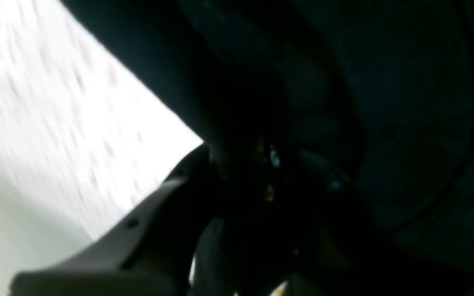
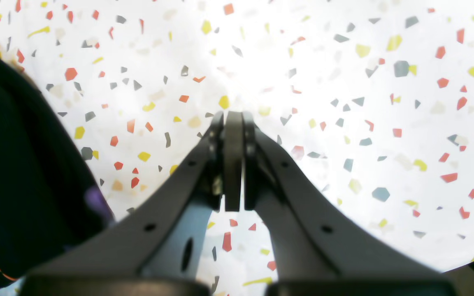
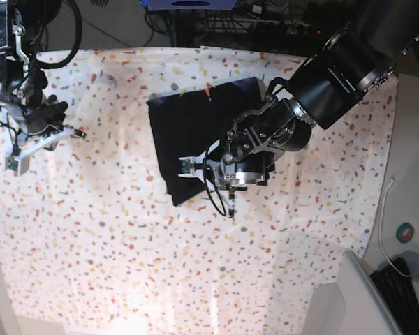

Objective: Layout the t-shirt on the table in an organized manner, then fold the t-shirt properly
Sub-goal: 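Rotate and square the folded bundle with the left gripper, then release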

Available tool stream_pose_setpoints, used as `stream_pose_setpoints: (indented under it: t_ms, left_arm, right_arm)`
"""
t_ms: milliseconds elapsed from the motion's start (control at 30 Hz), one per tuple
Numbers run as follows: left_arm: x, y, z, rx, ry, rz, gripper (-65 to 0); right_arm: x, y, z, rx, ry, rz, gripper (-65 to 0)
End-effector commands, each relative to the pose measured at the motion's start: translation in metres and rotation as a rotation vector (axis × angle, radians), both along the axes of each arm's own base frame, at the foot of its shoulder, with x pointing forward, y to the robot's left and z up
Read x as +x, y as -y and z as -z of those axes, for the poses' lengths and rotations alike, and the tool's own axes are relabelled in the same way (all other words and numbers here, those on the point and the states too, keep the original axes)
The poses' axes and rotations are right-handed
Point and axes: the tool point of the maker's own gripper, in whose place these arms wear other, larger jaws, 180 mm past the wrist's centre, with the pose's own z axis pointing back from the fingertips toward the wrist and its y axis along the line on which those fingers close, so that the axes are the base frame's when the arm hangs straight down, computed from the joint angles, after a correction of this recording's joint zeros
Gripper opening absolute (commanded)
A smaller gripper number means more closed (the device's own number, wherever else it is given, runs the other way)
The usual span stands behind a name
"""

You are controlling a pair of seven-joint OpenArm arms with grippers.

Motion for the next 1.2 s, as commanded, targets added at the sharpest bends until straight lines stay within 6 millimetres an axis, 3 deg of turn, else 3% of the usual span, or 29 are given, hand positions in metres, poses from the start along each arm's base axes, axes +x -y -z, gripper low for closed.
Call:
stream_pose_setpoints:
  t_ms: [0, 267, 633, 733, 900, 933, 1033, 1167]
  left_arm:
    - [0.011, 0.011, -0.012, -0.026, 0.033, 0.029, -65.0]
    - [-0.001, 0.044, -0.011, -0.09, 0.02, 0.117, -65.0]
    - [-0.003, 0.038, -0.005, -0.075, 0.005, 0.105, -65.0]
    - [-0.001, 0.029, -0.004, -0.027, 0.007, 0.077, -65.0]
    - [0.006, 0.03, -0.016, -0.005, 0.045, 0.087, -65.0]
    - [0.007, 0.031, -0.017, -0.007, 0.049, 0.089, -63.5]
    - [0.009, 0.031, -0.019, -0.011, 0.054, 0.086, -43.3]
    - [0.016, 0.031, -0.025, -0.013, 0.07, 0.083, -21.9]
  right_arm:
    - [0.005, 0.003, -0.008, -0.012, 0.036, -0.003, -65.0]
    - [-0.002, 0.003, -0.004, -0.013, 0.02, -0.003, -65.0]
    - [-0.002, 0.003, -0.004, -0.012, 0.018, -0.003, -65.0]
    - [-0.002, 0.002, -0.004, -0.01, 0.018, -0.003, -65.0]
    - [-0.002, 0.001, -0.003, -0.008, 0.017, -0.005, -65.0]
    - [-0.002, 0.0, -0.003, -0.007, 0.018, -0.006, -65.0]
    - [-0.001, -0.002, -0.003, -0.004, 0.019, -0.01, -65.0]
    - [-0.001, -0.002, -0.004, -0.003, 0.02, -0.009, -65.0]
